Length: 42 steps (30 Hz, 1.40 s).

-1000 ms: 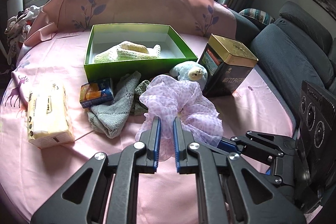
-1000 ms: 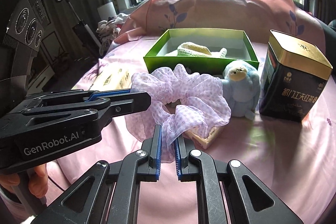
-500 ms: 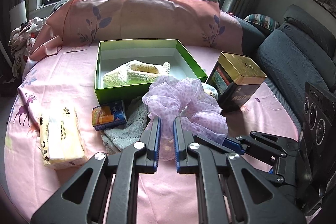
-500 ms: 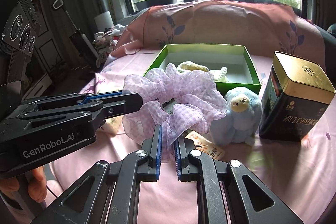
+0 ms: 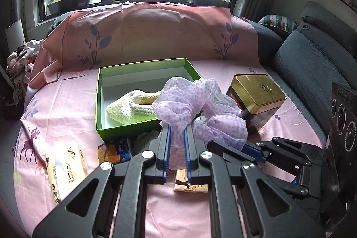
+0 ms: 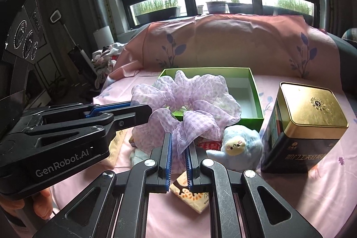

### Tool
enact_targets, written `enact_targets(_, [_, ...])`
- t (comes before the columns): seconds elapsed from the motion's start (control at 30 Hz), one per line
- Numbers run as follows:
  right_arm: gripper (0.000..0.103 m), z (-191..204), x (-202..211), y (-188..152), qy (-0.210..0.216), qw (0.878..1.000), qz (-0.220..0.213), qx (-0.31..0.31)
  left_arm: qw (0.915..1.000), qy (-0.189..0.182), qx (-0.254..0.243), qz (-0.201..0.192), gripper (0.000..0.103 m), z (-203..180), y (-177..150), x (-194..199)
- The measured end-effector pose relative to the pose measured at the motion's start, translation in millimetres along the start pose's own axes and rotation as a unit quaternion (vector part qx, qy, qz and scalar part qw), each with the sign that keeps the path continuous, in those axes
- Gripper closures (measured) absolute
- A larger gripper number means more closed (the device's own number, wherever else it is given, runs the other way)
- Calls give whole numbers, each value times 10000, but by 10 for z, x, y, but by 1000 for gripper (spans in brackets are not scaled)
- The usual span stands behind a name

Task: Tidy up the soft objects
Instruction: 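Carry the scrunchie over the green box with the right gripper, then release the scrunchie onto the towel in the box, right gripper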

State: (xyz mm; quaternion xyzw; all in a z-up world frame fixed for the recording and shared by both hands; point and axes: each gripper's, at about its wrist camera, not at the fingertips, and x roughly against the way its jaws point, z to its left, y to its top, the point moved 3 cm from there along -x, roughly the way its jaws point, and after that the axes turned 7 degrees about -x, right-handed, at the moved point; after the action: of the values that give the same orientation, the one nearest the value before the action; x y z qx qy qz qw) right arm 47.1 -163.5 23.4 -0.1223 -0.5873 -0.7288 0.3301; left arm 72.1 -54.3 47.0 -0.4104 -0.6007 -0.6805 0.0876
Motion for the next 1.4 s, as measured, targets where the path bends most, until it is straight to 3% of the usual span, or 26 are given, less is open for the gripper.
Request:
enact_targets(0.53, [91,-156,-524,511,-64,9998,-2,-161,9995,267,153,80,93,311,417,-470])
enact_targets(0.67, [91,-203,-800,621,-103,9995,189,-212,9987,234,283,347,92,494,509,-705])
enact_targets(0.77, [91,-251,-1015,684,-189,9988,390,-220,9971,405,387,523,93,649,565,-871])
enact_targets(1.13, [91,-214,-1619,688,-490,9948,884,83,9920,488,629,979,92,873,511,-1382])
enact_targets(1.4, [91,-279,-1810,627,-654,9915,1121,-10,9892,769,638,1076,91,982,454,-1511])
